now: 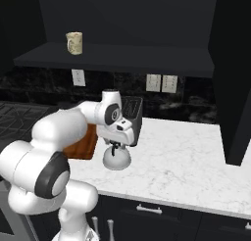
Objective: Pick the kettle from the counter and place it on the tray. Then pick the mug from the cabinet and place it on the tray. Then close the cabinet doors.
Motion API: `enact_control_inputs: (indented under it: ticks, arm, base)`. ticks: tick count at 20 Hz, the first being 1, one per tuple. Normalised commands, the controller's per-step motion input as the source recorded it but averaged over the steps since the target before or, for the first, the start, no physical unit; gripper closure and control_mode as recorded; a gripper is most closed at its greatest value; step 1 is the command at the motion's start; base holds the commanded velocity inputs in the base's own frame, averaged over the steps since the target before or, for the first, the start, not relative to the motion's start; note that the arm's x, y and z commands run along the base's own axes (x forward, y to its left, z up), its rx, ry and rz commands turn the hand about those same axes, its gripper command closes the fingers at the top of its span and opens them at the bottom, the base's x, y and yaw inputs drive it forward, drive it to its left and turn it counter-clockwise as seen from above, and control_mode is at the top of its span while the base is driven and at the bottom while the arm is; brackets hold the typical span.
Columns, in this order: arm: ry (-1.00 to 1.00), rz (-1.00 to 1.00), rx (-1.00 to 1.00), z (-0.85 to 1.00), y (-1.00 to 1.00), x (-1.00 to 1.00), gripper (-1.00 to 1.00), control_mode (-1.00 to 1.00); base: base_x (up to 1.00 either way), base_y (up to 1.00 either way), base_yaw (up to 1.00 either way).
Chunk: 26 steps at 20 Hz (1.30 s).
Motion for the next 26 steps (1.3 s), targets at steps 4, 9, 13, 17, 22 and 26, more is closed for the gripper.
enact_control_inputs:
  ticks: [4,9,13,17,22,26]
  arm:
    - [0.00,0.00,0.00,-0.23,0.00,0.05,-1.00,-1.00]
    - [-0.02,0.00,0.00,-0.14,0.00,0.02,-1.00,-1.00]
    - [-0.08,0.00,0.02,-0.05,0.00,0.01,-1.00,-1.00]
    - [-0.12,0.00,0.05,-0.03,0.00,0.07,-1.00,-1.00]
    - [-0.11,0.00,0.03,-0.01,0.00,0.04,-1.00,-1.00]
    - [0.00,0.00,0.00,-0.10,0.02,0.13,-1.00,-1.00]
  base:
    - [0.00,0.00,0.00]
    - [0.00,0.00,0.00]
    - [0.00,0.00,0.00]
    - [0.00,0.00,0.00]
    - [0.00,0.00,0.00]
    - [0.00,0.00,0.00]
